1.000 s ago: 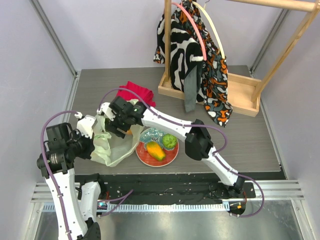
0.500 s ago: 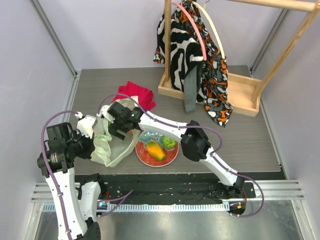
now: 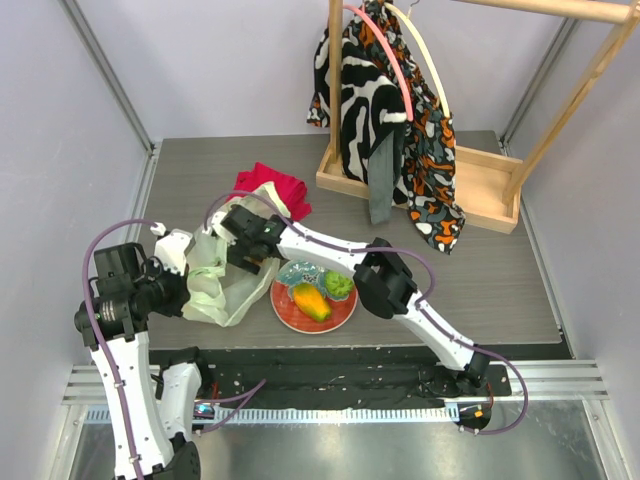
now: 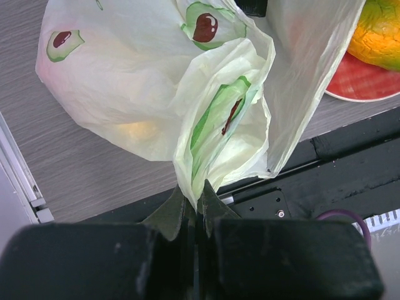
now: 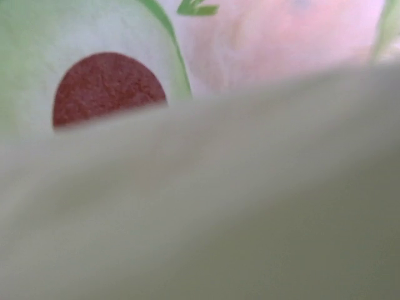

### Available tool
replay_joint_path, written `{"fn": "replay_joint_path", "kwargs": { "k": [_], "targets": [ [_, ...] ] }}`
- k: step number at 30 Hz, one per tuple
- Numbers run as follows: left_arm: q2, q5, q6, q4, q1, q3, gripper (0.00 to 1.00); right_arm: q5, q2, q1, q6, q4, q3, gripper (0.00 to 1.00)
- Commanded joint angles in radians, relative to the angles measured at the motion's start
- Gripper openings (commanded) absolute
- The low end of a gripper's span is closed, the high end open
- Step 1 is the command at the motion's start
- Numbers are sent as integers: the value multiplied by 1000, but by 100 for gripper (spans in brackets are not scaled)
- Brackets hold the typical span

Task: Take the fake fruits out of the plastic bag
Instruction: Take out the fake fruit from the plastic bag, then place the fake fruit on the plate.

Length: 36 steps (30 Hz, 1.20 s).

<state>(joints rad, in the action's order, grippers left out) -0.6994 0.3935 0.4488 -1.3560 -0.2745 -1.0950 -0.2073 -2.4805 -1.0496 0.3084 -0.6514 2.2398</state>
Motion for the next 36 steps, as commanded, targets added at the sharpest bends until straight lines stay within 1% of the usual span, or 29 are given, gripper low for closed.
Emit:
{"fn": "replay_joint_path", "kwargs": {
  "k": [1,2,3,4,5,7,8,9,10,11,12,13,14,15,16,17,18,19,20,21,25,27,28,30,32,33,36],
  "targets": [
    [-3,10,-2,-31,3,3,0,26,-11,3,29,10,24,88],
    [-3,10,-5,-29,3,1,0,37,-11,5,31,3,43,84],
    [-5,8,-5,-29,1,1,0,46,-3,3,28,-13,58,76],
    [-5,7,-9,-29,3,3,0,80,3,5,24,-25,73,72],
    [-5,5,-7,-26,3,1,0,101,12,5,21,-52,113,66],
    [-3,7,-5,-22,1,1,0,163,64,10,12,-73,138,61],
    [-3,7,-7,-17,1,3,0,263,90,13,11,-79,132,59],
    [-3,7,-6,-8,3,3,0,308,118,20,11,-92,121,57],
    [-5,7,-7,-2,3,0,0,350,185,23,11,-99,104,57],
    [-5,7,-10,4,4,1,0,443,216,28,11,-106,63,56],
    [-8,5,-10,17,1,1,0,482,259,34,9,-106,26,55],
    [-11,5,-10,24,3,3,0,527,341,45,14,-96,-20,55],
    [-17,2,-13,31,3,1,0,605,392,49,23,-65,-119,54],
    [-21,1,-16,44,3,1,0,655,434,56,31,-50,-167,54],
    [-25,-4,-19,52,3,0,0,690,472,62,40,-39,-248,54],
    [-32,-7,-22,58,3,-2,0,710,547,62,50,-31,-276,54],
    [-37,-10,-24,66,1,-3,0,744,575,63,75,-39,-301,54],
    [-40,-12,-25,69,3,-6,0,749,604,62,90,-50,-330,53],
    [-43,-13,-24,70,3,-6,0,752,647,65,104,-97,-339,53],
    [-49,-10,-24,70,3,-6,0,752,670,65,148,-126,-347,52],
    [-57,-10,-19,72,3,-8,0,724,802,86,233,-209,-451,52],
    [-60,-13,-21,77,1,-3,0,703,874,114,277,-261,-497,52],
    [-58,-13,-19,77,3,-5,0,675,896,126,334,-277,-553,52],
    [-58,-15,-21,78,4,-3,0,654,940,178,389,-329,-610,51],
    [-57,-13,-19,77,3,-3,0,622,956,227,437,-338,-693,51],
    [-57,-15,-19,77,1,-5,0,612,951,279,445,-337,-712,51],
    [-57,-13,-21,72,3,-5,0,586,884,348,434,-318,-714,49]
  ]
}}
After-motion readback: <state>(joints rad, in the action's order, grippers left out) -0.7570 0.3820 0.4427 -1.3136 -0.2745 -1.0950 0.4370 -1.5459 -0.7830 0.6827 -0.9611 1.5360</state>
